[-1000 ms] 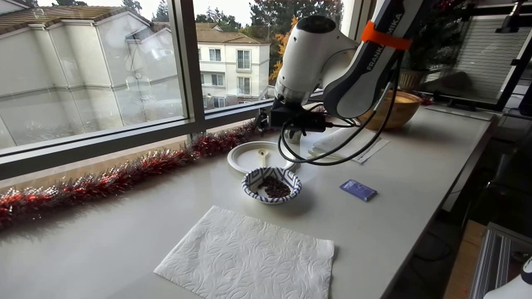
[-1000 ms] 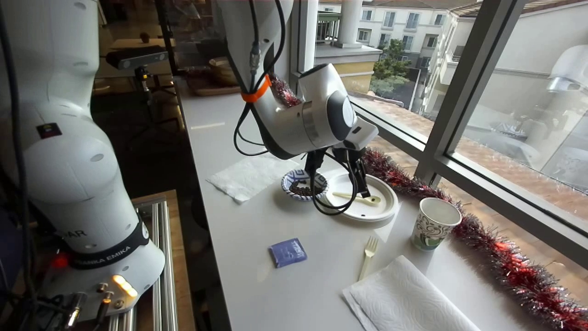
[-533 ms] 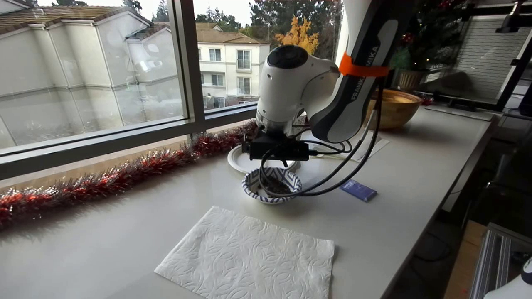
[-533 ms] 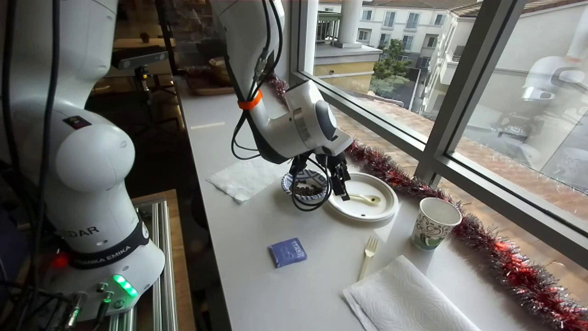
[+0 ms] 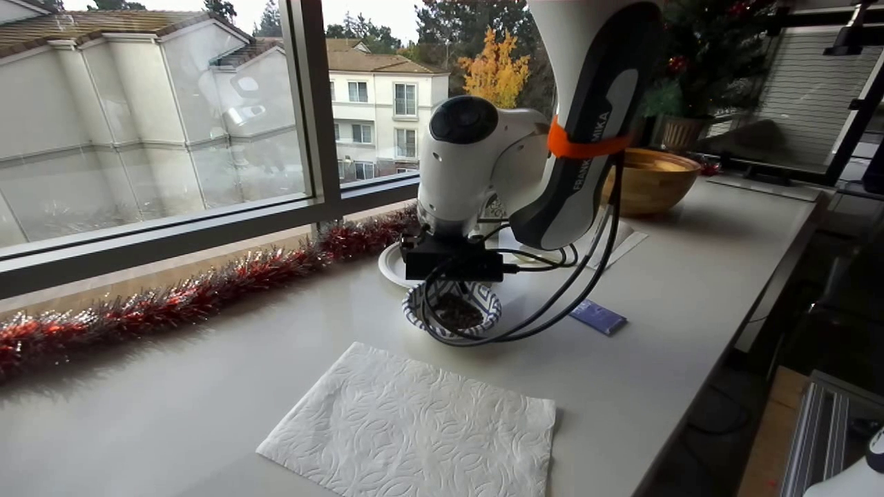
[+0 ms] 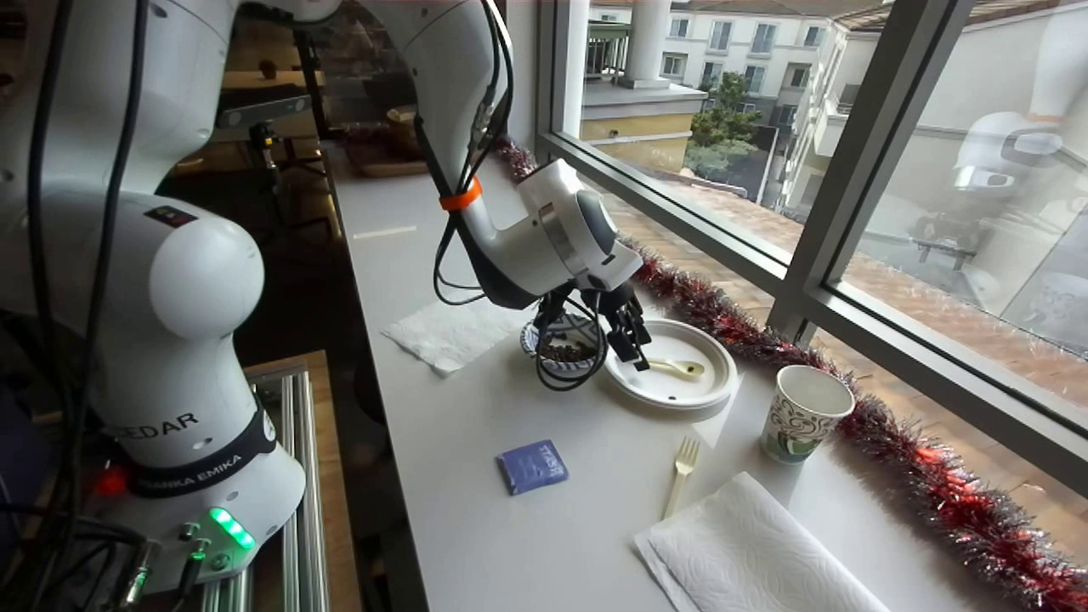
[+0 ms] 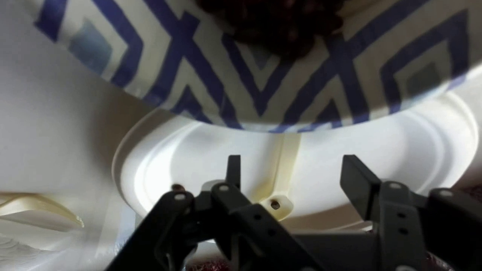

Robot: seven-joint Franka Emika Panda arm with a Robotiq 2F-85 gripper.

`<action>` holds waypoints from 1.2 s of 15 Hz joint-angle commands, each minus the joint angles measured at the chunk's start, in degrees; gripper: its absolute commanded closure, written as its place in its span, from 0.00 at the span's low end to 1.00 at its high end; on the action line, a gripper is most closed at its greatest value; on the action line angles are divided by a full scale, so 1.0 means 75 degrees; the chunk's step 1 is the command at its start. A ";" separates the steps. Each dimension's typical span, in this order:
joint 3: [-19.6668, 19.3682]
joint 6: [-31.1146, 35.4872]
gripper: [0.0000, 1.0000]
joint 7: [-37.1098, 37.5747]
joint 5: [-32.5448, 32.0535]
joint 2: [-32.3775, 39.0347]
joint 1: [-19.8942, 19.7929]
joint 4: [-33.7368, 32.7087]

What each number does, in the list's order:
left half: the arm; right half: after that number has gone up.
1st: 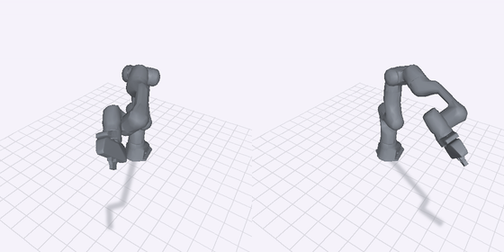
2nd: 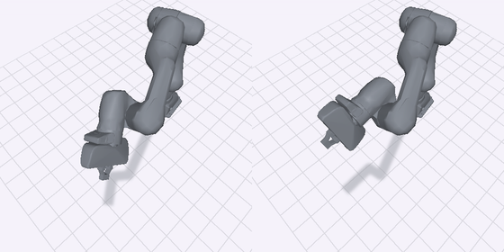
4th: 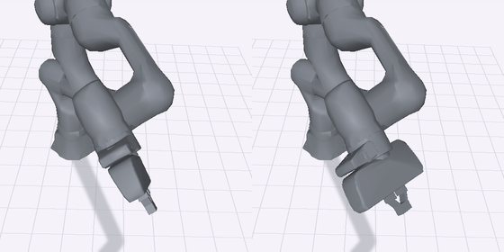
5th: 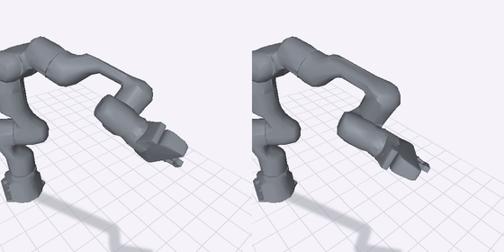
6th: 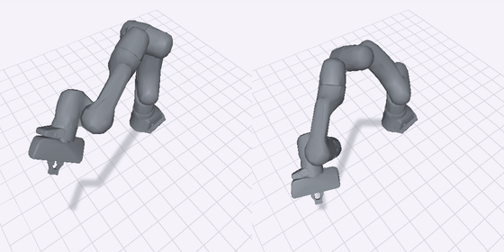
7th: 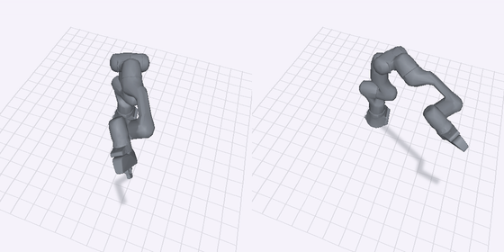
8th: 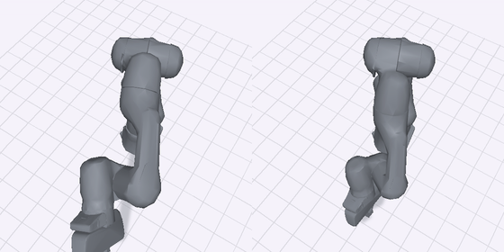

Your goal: Use the white spoon to place the contents in the bowl into the coffee cup on the right.

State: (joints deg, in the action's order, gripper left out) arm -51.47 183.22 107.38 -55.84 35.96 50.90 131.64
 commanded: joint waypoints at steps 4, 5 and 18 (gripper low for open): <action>-0.0769 0.0964 0.54 0.0549 0.0204 0.1103 0.0593 -0.0211; -0.0856 0.1153 0.54 0.0611 0.0266 0.1264 0.0648 -0.0244; -0.1722 0.2107 0.97 0.0379 0.1104 0.1943 0.1437 0.0084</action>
State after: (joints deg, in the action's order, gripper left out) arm -61.36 198.26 109.86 -49.19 49.46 58.13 130.81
